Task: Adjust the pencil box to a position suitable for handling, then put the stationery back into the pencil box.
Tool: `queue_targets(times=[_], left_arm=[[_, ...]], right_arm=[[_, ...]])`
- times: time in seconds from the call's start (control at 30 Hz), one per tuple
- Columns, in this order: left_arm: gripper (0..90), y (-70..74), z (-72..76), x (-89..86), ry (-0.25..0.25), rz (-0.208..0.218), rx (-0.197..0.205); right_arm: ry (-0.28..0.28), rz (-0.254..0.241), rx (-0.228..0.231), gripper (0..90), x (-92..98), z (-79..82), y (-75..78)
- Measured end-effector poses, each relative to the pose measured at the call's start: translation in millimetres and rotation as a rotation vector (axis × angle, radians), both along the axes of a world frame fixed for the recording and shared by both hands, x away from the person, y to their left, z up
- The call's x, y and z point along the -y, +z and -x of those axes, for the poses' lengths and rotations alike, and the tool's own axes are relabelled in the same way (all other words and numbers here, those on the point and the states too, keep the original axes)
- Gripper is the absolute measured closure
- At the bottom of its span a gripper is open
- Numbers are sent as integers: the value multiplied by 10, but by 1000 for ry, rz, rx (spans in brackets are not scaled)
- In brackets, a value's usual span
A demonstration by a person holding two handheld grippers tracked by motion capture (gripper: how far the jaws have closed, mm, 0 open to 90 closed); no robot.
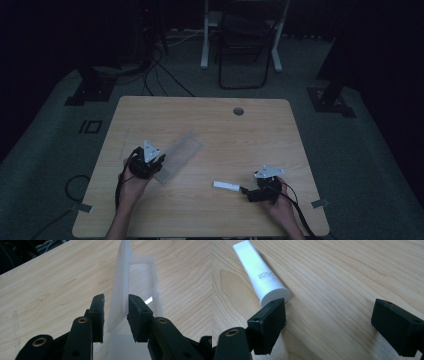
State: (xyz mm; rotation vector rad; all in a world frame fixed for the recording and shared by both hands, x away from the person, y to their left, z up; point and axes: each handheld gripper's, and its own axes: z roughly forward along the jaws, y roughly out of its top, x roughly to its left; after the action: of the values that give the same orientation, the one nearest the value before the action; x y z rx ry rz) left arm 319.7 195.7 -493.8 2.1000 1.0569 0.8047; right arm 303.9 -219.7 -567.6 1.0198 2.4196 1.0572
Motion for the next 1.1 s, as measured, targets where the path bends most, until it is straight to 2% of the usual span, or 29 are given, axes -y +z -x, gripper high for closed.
queue_targets(times=[0.13,0.4,0.47,0.77,1.1], left_arm=[[582,39,47,3,6,22,21],[544,125,163,28,-25,63,45],[542,133,198,49,-35,84,48],[523,175,247,247,-113,121,38],[506,209,246,466,-198,127,14]], right_arm=[[1,1,0,123,1,0,0],[5,4,3,123,16,-12,0],[6,2,3,123,30,-17,-1],[7,2,1,123,48,-18,0],[7,3,2,123,64,-29,0]])
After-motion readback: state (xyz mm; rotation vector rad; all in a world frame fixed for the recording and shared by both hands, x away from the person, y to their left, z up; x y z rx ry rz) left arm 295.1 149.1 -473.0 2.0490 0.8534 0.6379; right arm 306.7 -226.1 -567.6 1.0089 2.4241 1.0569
